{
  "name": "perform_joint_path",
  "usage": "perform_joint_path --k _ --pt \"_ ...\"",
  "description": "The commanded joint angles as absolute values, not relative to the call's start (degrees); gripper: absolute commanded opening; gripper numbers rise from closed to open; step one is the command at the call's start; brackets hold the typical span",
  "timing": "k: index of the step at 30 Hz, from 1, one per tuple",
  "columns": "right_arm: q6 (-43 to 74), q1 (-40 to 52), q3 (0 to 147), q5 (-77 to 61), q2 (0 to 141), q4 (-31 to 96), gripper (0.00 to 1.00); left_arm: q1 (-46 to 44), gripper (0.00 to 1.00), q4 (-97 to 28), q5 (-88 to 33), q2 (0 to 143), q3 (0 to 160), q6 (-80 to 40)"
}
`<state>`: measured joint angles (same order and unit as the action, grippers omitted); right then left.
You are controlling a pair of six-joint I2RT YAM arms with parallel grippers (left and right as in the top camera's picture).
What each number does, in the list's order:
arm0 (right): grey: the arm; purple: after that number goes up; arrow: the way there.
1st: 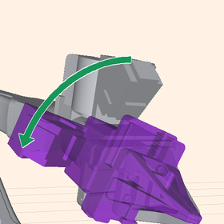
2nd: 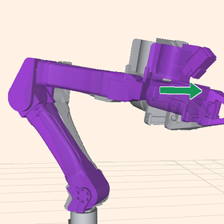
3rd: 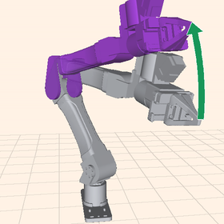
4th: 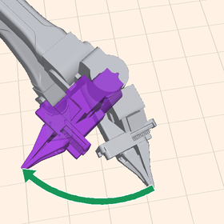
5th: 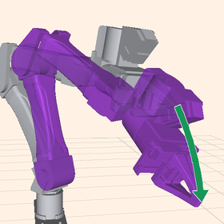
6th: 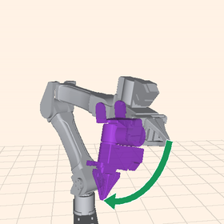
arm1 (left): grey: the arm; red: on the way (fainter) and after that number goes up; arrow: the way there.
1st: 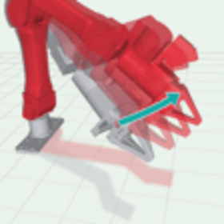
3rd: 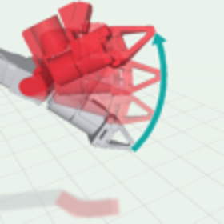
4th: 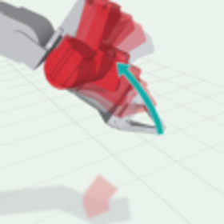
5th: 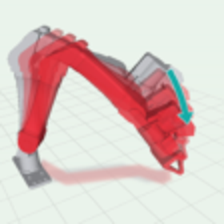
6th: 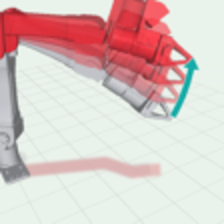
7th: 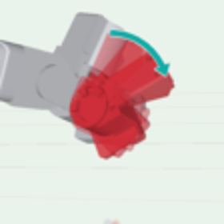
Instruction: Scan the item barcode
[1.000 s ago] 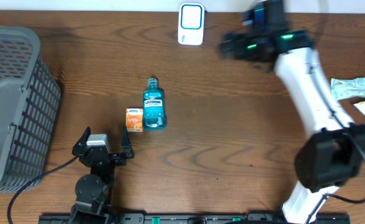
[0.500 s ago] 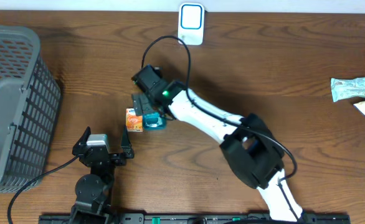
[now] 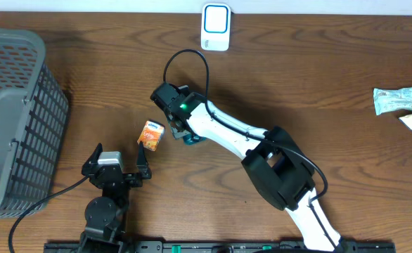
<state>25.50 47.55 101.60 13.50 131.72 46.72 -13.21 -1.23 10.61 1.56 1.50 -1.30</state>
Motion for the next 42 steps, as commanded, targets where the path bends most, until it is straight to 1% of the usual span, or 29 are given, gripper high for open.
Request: perform_joint_path --k 1,2,4,6,7,8,10,12,15,20,26,33,34,35,36,39,42 --pt "12.58 46.98 100.25 20.21 133.38 51.37 0.73 -13.26 0.98 -3.03 10.92 1.34 0.23 -1.19" --pt "9.82 46.96 100.22 20.49 133.4 52.07 0.7 -13.26 0.98 -3.03 10.92 1.34 0.23 -1.19" --pt "6.55 46.96 100.22 20.36 133.4 53.63 0.62 -13.26 0.98 -3.03 10.92 1.34 0.23 -1.19" --pt "5.67 46.96 100.22 17.85 133.4 54.26 0.5 -13.26 0.98 -3.03 10.92 1.34 0.23 -1.19" --pt "3.92 46.96 100.22 13.13 133.4 54.41 0.44 -13.26 0.98 -3.03 10.92 1.34 0.23 -1.19" --pt "3.11 46.94 100.22 8.6 133.4 54.43 0.42 -13.26 0.98 -3.03 10.92 1.34 0.23 -1.19" --pt "2.61 46.76 100.22 4.78 133.4 54.59 0.41 -13.26 0.98 -3.03 10.92 1.34 0.23 -1.19" --pt "-0.54 46.09 100.27 -0.51 133.4 55.42 0.33 -13.26 0.98 -3.03 10.92 1.34 0.23 -1.19" --pt "-3.97 44.56 100.49 -6.0 133.38 58.59 0.29 -13.26 0.98 -3.03 10.92 1.34 0.23 -1.19" --pt "-6.15 40.45 100.51 -5.89 133.38 61.19 0.34 -13.26 0.98 -3.03 10.92 1.34 0.23 -1.19" --pt "-4.78 34.74 100.51 -5.96 133.38 61.17 0.35 -13.26 0.98 -3.03 10.92 1.34 0.23 -1.19" --pt "-4.78 34.26 100.9 -5.96 133.38 60.88 0.38 -13.26 0.98 -3.03 10.92 1.34 0.23 -1.19" --pt "-4.75 34.26 101.34 -5.98 133.38 60.88 0.42 -13.26 0.98 -3.03 10.92 1.34 0.23 -1.19" --pt "-4.75 34.26 102.39 -5.98 133.38 61.08 0.51 -13.26 0.98 -3.03 10.92 1.34 0.23 -1.19" --pt "-4.75 34.26 104.09 -5.98 133.38 61.6 0.65 -13.26 0.98 -3.03 10.92 1.34 0.23 -1.19" --pt "-3.79 34.26 109.62 -5.96 133.38 63.96 0.76 -13.26 0.98 -3.03 10.92 1.34 0.23 -1.19" --pt "-2.57 34.2 115.13 -5.93 133.38 65.82 0.8 -13.26 0.98 -3.03 10.92 1.34 0.23 -1.19"
